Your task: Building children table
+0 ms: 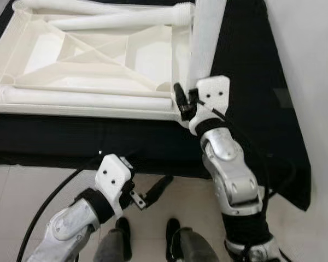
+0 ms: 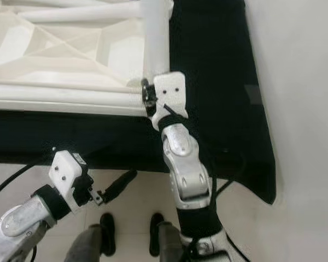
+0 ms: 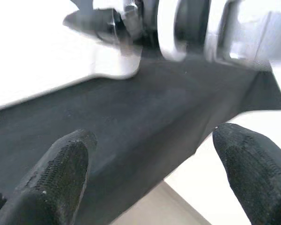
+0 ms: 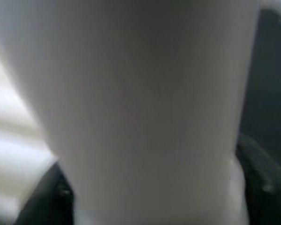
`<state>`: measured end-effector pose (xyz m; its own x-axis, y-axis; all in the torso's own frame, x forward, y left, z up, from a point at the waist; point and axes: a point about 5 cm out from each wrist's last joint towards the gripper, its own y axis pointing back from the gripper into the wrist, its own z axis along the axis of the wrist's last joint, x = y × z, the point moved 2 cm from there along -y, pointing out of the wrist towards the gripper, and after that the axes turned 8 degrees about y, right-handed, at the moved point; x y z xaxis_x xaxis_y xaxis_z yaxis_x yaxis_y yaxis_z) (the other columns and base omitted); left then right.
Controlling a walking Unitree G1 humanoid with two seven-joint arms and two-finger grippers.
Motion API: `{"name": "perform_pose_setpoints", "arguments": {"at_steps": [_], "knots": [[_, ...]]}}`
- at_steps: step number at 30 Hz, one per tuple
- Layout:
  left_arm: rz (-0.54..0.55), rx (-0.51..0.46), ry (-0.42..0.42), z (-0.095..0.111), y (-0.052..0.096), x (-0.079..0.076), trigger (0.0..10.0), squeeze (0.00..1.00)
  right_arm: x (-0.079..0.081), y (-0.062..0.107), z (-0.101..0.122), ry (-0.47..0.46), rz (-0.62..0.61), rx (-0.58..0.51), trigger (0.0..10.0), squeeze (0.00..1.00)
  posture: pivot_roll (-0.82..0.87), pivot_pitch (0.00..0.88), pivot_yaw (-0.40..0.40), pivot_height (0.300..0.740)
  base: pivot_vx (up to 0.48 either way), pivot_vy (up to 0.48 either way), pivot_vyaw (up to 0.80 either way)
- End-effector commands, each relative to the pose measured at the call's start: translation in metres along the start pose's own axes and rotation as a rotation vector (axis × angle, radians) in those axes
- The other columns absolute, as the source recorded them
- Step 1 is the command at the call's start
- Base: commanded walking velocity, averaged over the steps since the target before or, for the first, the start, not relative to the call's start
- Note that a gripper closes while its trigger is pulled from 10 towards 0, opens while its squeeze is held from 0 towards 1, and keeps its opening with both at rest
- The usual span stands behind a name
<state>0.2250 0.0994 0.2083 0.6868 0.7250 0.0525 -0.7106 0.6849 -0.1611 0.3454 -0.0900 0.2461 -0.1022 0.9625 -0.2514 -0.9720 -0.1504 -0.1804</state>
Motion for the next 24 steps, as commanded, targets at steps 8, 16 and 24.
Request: {"name": "perform_pose_setpoints", "arguments": {"at_steps": [8, 16, 24], "knots": [[-0.042, -0.028, 0.042, 0.01, -0.003, -0.01, 10.0, 0.0, -0.013, -0.012, -0.012, -0.063, 0.112, 0.023, 10.0, 0.0, 0.07, 0.42, -0.048, 0.74, 0.0, 0.0, 0.0], [-0.028, -0.029, 0.052, 0.013, -0.003, -0.009, 10.0, 0.0, -0.035, -0.029, 0.002, -0.025, 0.148, -0.035, 0.0, 0.0, 0.08, 0.422, -0.059, 0.74, 0.0, 0.0, 0.0], [0.008, -0.067, 0.056, 0.028, -0.003, 0.001, 10.0, 0.0, -0.029, -0.029, -0.001, -0.105, 0.165, -0.043, 0.0, 0.0, 0.09, 0.424, -0.054, 0.74, 0.0, 0.0, 0.0]]}}
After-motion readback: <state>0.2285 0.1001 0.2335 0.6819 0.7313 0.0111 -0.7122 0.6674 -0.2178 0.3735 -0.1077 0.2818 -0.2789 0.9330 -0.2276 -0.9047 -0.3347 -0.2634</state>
